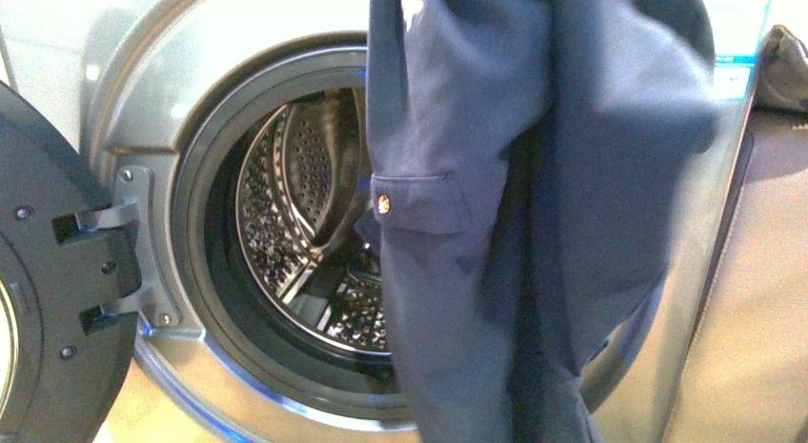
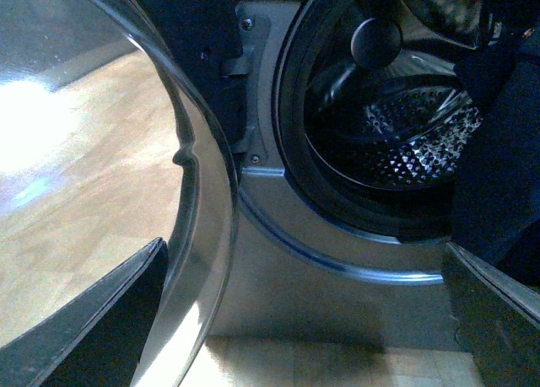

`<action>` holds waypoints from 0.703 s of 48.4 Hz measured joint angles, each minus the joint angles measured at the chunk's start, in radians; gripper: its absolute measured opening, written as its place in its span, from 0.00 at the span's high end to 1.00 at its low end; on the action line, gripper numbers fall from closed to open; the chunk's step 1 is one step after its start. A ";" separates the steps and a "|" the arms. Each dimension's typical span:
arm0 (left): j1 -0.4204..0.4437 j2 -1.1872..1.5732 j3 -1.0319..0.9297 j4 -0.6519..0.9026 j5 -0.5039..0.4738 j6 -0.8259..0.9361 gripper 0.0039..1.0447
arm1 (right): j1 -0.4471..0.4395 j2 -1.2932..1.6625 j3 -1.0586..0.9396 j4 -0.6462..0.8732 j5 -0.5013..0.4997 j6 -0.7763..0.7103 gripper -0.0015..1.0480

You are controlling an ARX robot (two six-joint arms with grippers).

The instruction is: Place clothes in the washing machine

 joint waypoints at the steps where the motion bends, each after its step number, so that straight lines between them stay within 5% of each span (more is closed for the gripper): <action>1: 0.000 0.000 0.000 0.000 0.000 0.000 0.06 | 0.000 0.000 0.000 0.000 0.000 0.000 0.91; 20: 0.005 0.002 0.000 0.001 0.017 -0.003 0.06 | 0.000 0.000 0.000 0.000 0.000 0.000 0.91; 28: 0.197 0.188 0.028 0.174 0.510 -0.138 0.06 | 0.000 0.000 0.000 0.000 0.000 0.000 0.91; 34: 0.235 0.360 0.107 0.341 0.603 -0.165 0.06 | 0.000 0.000 0.000 0.000 0.000 0.000 0.91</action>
